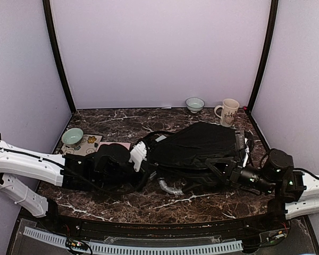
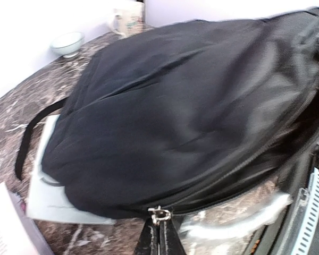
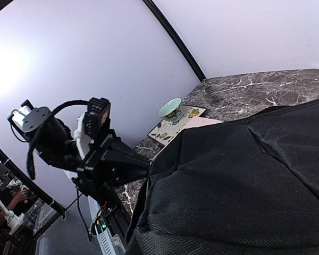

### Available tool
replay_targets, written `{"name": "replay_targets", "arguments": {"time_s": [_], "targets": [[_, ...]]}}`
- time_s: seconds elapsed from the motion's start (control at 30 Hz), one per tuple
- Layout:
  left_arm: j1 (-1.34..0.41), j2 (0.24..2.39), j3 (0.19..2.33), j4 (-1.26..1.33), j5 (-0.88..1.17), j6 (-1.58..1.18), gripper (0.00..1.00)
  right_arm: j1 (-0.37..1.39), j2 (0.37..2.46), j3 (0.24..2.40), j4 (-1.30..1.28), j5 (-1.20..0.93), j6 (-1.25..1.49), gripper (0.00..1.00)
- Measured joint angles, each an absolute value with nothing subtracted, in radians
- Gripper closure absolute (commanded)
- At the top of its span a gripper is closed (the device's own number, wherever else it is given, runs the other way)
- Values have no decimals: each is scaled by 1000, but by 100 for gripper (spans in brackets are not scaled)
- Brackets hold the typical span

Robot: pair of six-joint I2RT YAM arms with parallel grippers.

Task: Pack the student bag
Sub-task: Unzip the largest pocket of the student bag, then hold the largest pocket of the student bag.

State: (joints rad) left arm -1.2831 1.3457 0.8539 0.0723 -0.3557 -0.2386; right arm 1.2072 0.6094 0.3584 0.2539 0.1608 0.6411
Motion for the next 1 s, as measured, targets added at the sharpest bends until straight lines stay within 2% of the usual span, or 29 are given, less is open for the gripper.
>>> {"name": "replay_targets", "arguments": {"time_s": [0.2,0.33,0.37,0.47,0.5,0.57,0.7,1.0], "targets": [[-1150,1221,753,92,-292,-239,100,1211,466,358,146,187,653,100],[-1112,1217,728,134,-202,-245,100,1213,402,359,47,211,664,100],[-1108,1219,727,141,-181,-248,100,1213,390,359,33,217,668,91],[-1097,1221,727,150,-136,-251,100,1213,381,358,19,231,690,42],[-1090,1222,727,150,-123,-253,100,1213,383,357,19,236,695,35],[-1080,1225,727,150,-101,-261,100,1214,402,353,31,239,709,27],[-1082,1238,727,150,-72,-274,100,1209,529,353,86,256,740,23],[-1163,1295,740,150,-78,-275,100,1221,829,356,195,297,823,22]]}}
